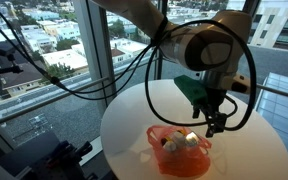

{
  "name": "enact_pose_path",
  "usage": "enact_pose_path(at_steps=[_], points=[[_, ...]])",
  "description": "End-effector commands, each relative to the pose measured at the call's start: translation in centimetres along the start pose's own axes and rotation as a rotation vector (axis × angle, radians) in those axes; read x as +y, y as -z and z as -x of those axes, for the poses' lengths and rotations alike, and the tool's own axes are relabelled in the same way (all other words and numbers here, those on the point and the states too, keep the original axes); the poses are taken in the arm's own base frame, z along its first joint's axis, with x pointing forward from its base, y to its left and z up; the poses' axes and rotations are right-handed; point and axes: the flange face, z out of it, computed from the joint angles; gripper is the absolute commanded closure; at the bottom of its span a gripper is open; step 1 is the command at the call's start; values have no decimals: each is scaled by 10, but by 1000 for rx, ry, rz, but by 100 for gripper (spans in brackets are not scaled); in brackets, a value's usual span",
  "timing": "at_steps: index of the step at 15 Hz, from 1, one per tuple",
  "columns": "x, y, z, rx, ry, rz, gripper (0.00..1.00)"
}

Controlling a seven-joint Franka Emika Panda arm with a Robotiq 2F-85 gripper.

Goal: Put the blue box in the plastic bag

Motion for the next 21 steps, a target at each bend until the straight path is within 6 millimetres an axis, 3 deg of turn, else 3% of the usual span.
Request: enact_pose_path(at_steps=[1, 9, 21], points=[[13, -8, -15, 26, -52, 6, 0], [22, -46, -36, 76, -96, 45, 0], [-2, -102, -58, 73, -118, 87, 0]])
